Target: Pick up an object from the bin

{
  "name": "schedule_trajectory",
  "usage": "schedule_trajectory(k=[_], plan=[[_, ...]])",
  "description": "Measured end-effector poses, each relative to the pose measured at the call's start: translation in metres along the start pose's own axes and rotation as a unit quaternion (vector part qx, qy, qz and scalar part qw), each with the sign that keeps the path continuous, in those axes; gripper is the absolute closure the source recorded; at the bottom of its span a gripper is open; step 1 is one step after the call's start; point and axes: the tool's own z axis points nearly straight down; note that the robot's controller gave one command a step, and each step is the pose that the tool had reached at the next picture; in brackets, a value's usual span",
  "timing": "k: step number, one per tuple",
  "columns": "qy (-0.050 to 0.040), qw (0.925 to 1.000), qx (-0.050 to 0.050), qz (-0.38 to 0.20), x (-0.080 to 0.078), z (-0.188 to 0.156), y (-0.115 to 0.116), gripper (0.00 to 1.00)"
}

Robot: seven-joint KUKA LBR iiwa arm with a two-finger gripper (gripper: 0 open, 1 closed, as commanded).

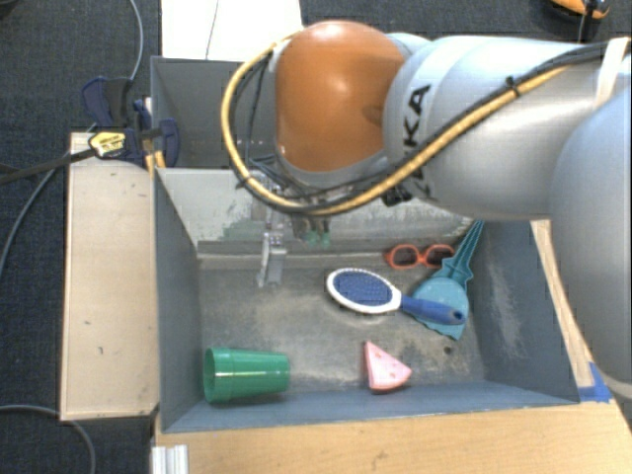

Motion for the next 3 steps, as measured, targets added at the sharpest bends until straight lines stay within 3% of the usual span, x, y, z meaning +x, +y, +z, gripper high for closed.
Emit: schedule_trajectory(k=[1, 2, 3], plan=[[-0.0042, 1.0000, -0.001, 0.003, -0.002, -0.005, -0.001, 0.00], [-0.0042, 0.9987, -0.001, -0.051, 0.024, 0.046, 0.006, 0.00], [-0.0046, 0.9874, -0.001, -0.158, 0.077, 0.072, 0.027, 0.00]])
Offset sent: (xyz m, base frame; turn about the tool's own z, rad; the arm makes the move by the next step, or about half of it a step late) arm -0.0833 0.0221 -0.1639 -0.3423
